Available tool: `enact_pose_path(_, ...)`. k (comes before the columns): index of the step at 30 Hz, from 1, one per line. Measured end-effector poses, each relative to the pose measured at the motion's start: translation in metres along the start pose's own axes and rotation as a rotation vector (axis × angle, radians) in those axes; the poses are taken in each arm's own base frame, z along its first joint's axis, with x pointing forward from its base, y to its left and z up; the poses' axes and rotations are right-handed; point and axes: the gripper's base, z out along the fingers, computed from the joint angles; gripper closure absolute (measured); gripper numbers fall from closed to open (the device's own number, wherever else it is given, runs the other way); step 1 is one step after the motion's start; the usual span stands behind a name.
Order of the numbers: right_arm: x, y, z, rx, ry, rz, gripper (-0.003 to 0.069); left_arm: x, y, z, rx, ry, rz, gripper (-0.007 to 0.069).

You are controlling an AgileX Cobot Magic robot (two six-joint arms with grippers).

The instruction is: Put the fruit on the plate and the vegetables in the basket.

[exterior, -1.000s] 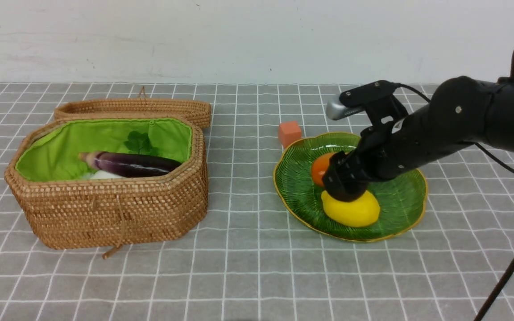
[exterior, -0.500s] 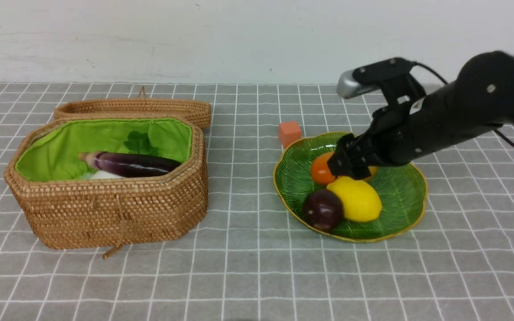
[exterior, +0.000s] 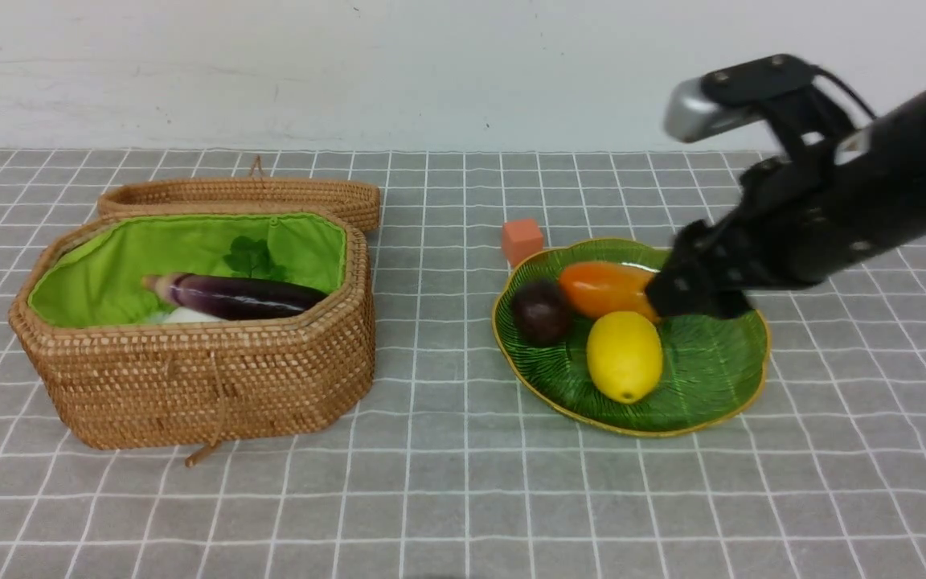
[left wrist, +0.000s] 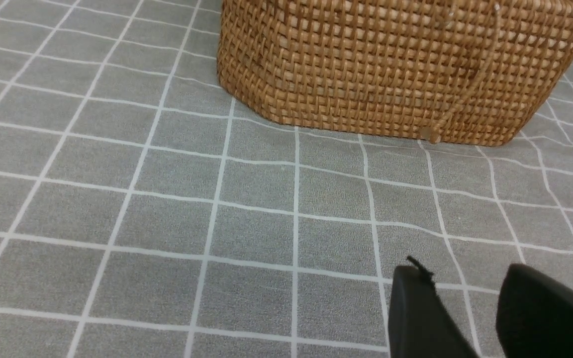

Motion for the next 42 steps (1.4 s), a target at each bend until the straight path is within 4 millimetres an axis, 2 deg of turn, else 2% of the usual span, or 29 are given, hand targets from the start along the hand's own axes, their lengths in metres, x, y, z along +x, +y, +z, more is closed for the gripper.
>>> enact_pose_path(2, 0.008, -0.005, -0.026, 0.027, -0.027, 0.048, 0.0312, 0.0, 0.0, 0.0, 0.0, 0.0, 0.0, 0.0386)
enact_pose_path(3, 0.01, -0.007, -0.028, 0.033, -0.029, 0.06, 0.0324, 0.0, 0.0, 0.0, 0.0, 0.0, 0.0, 0.0386)
enact_pose_path(6, 0.042, -0.011, -0.07, 0.107, -0.108, 0.138, 0.0577, 0.0, 0.0, 0.0, 0.0, 0.0, 0.0, 0.0386)
enact_pose_path(9, 0.063, -0.009, -0.08, 0.137, -0.138, 0.166, 0.0658, 0.0, 0.0, 0.0, 0.0, 0.0, 0.0, 0.0386)
enact_pose_path(10, 0.083, -0.006, -0.082, 0.155, -0.148, 0.185, 0.0673, 0.0, 0.0, 0.0, 0.0, 0.0, 0.0, 0.0386)
enact_pose_path(11, 0.086, -0.004, -0.085, 0.16, -0.16, 0.185, 0.0674, 0.0, 0.0, 0.0, 0.0, 0.0, 0.0, 0.0386)
enact_pose_path(12, 0.107, -0.001, -0.082, 0.178, -0.176, 0.198, 0.0676, 0.0, 0.0, 0.0, 0.0, 0.0, 0.0, 0.0386)
enact_pose_path(15, 0.147, 0.006, -0.077, 0.21, -0.222, 0.217, 0.0676, 0.0, 0.0, 0.0, 0.0, 0.0, 0.0, 0.0386)
enact_pose_path(16, 0.147, 0.007, -0.079, 0.213, -0.232, 0.214, 0.0676, 0.0, 0.0, 0.0, 0.0, 0.0, 0.0, 0.0386)
enact_pose_path(18, 0.172, 0.012, -0.074, 0.22, -0.24, 0.222, 0.0676, 0.0, 0.0, 0.0, 0.0, 0.0, 0.0, 0.0386)
enact_pose_path(19, 0.174, 0.013, -0.075, 0.221, -0.247, 0.22, 0.0676, 0.0, 0.0, 0.0, 0.0, 0.0, 0.0, 0.0386)
enact_pose_path(20, 0.185, 0.016, -0.074, 0.222, -0.249, 0.222, 0.0676, 0.0, 0.0, 0.0, 0.0, 0.0, 0.0, 0.0386)
enact_pose_path(23, 0.201, 0.02, -0.07, 0.216, -0.234, 0.225, 0.0676, 0.0, 0.0, 0.0, 0.0, 0.0, 0.0, 0.0386)
enact_pose_path(27, 0.217, 0.025, -0.065, 0.194, -0.178, 0.231, 0.0676, 0.0, 0.0, 0.0, 0.0, 0.0, 0.0, 0.0386)
enact_pose_path(32, 0.226, 0.029, -0.065, 0.18, -0.154, 0.23, 0.0673, 0.0, 0.0, 0.0, 0.0, 0.0, 0.0, 0.0386)
enact_pose_path(42, 0.239, 0.047, -0.096, 0.221, -0.383, 0.157, 0.0666, 0.0, 0.0, 0.0, 0.0, 0.0, 0.0, 0.0386)
